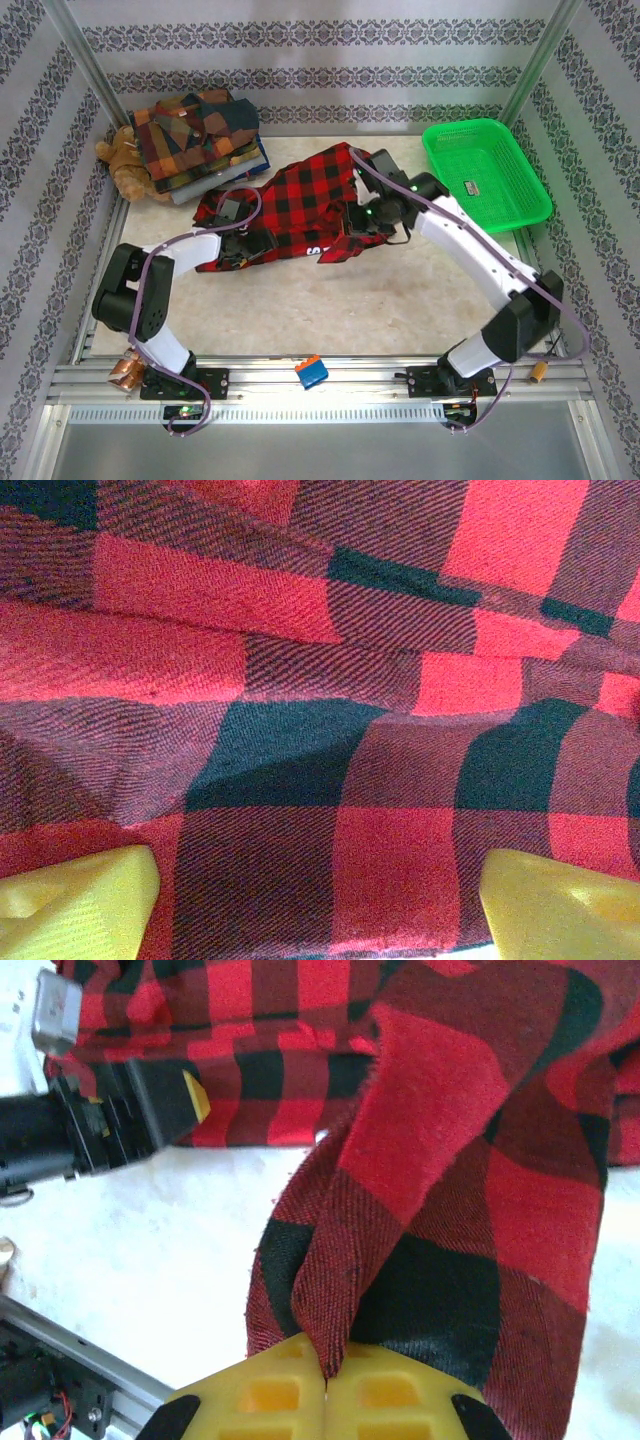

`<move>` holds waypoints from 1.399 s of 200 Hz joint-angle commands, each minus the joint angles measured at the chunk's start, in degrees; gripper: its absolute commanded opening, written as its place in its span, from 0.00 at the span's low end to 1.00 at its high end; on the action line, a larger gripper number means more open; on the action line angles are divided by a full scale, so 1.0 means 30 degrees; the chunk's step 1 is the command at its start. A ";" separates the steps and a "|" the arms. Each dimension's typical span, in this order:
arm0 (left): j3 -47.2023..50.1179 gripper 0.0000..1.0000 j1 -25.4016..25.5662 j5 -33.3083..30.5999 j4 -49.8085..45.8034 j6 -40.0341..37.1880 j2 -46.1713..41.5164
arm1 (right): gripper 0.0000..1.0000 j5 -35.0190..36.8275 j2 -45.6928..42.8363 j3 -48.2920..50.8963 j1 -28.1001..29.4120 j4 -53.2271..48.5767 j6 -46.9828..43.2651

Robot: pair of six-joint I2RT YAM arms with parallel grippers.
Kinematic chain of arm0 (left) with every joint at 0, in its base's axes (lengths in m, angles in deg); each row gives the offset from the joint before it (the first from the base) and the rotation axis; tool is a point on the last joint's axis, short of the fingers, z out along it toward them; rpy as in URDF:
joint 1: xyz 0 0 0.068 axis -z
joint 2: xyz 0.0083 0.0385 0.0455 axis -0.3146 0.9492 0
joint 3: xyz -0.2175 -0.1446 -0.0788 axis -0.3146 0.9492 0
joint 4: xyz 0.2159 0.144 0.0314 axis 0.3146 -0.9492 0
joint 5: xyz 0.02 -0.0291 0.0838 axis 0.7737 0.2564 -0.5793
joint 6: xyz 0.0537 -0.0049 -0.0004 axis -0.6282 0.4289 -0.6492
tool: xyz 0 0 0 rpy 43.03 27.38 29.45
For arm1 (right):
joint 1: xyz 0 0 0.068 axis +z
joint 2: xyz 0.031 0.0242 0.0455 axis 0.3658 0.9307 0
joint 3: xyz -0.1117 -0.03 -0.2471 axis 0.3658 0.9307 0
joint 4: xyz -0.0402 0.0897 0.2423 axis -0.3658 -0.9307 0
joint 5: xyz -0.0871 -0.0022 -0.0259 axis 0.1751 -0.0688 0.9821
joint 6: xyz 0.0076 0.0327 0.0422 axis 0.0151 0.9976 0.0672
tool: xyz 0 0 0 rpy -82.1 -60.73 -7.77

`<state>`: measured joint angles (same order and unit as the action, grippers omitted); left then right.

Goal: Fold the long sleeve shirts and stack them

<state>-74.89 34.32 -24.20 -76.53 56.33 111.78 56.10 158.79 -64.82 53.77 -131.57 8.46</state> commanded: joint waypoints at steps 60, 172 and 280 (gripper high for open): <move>0.1219 0.90 -0.0262 0.1505 0.0525 0.0154 -0.3048 | 0.00 -0.2908 0.8735 -1.0139 -0.2505 0.0134 -0.0462; 0.2152 0.92 -0.0312 0.2394 -0.0287 0.0004 -0.4730 | 0.00 -0.8081 1.5827 -2.1122 -0.2842 0.3211 0.2631; 0.2787 0.91 -0.0575 0.2133 -0.0590 0.0646 -0.5882 | 0.00 -0.8009 1.4611 -1.6857 -0.2543 0.2701 0.2844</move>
<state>-65.75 33.93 -16.70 -75.85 56.53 97.99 33.59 207.51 -121.67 45.33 -122.71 15.94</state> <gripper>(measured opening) 0.910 0.059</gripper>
